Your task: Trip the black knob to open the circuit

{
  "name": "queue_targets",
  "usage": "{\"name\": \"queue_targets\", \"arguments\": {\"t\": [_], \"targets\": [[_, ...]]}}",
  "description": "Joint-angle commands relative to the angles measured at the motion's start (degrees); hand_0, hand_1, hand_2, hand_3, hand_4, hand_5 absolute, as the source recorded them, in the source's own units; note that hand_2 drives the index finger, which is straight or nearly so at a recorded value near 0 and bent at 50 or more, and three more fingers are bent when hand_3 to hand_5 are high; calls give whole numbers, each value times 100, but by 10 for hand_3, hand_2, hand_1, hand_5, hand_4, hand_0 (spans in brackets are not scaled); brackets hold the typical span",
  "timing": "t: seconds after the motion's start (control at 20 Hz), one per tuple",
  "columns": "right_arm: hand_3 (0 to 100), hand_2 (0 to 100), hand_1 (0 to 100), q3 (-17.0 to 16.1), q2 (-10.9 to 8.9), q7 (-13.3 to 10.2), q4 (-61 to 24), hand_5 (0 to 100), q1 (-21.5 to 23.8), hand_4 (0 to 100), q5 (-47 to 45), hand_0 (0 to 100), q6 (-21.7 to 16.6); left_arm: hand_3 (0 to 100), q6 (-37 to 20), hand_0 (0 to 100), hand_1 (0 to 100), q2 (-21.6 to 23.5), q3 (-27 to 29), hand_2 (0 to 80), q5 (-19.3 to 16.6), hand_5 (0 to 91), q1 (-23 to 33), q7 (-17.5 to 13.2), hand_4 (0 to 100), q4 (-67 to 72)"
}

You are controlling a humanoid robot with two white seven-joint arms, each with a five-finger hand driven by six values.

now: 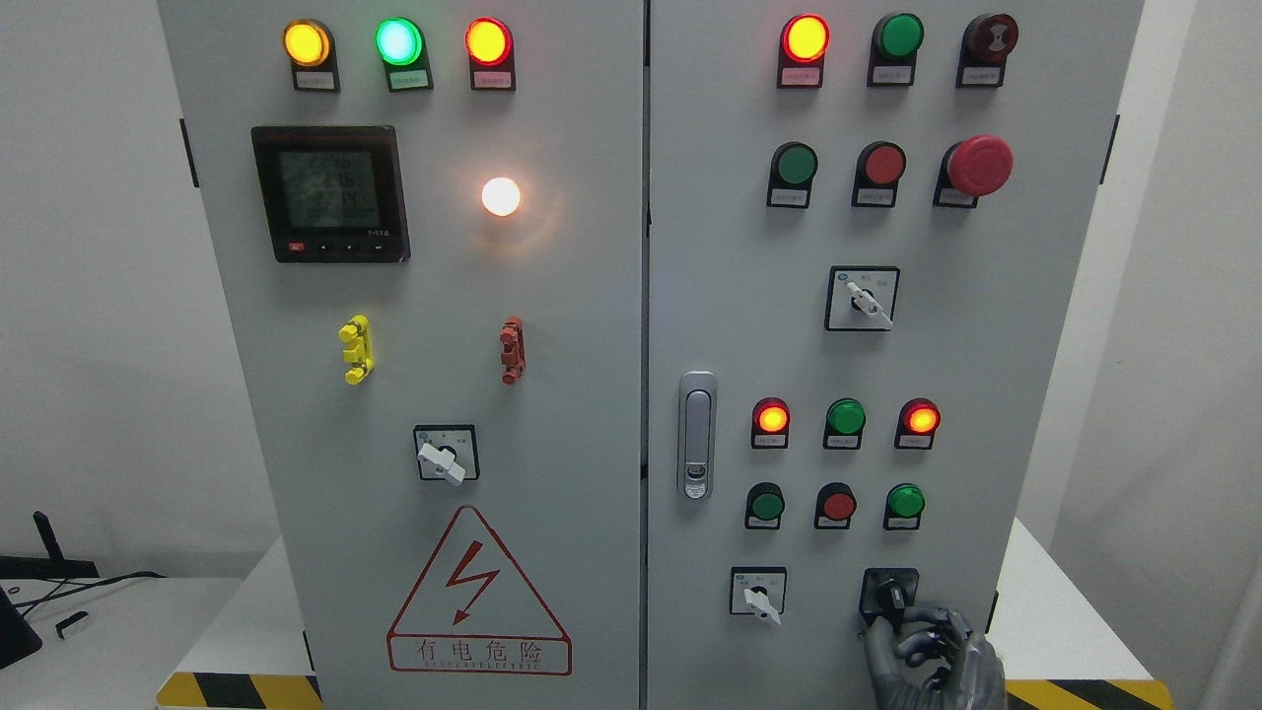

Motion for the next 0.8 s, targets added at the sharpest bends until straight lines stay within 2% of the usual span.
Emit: {"name": "queue_targets", "arguments": {"t": [0.0,0.75], "targets": [[800,507,839,-5,0,-4,-2,915,-25,792,-2,593,-4,0,2,120,389,-6,0,0,-176,0,0,-4,0,-1],[816,522,867,21,35,14,7,913,-43,799,-81,627,75,0,2,120,389,3,0,0,-176,0,0,-4,0,-1]]}}
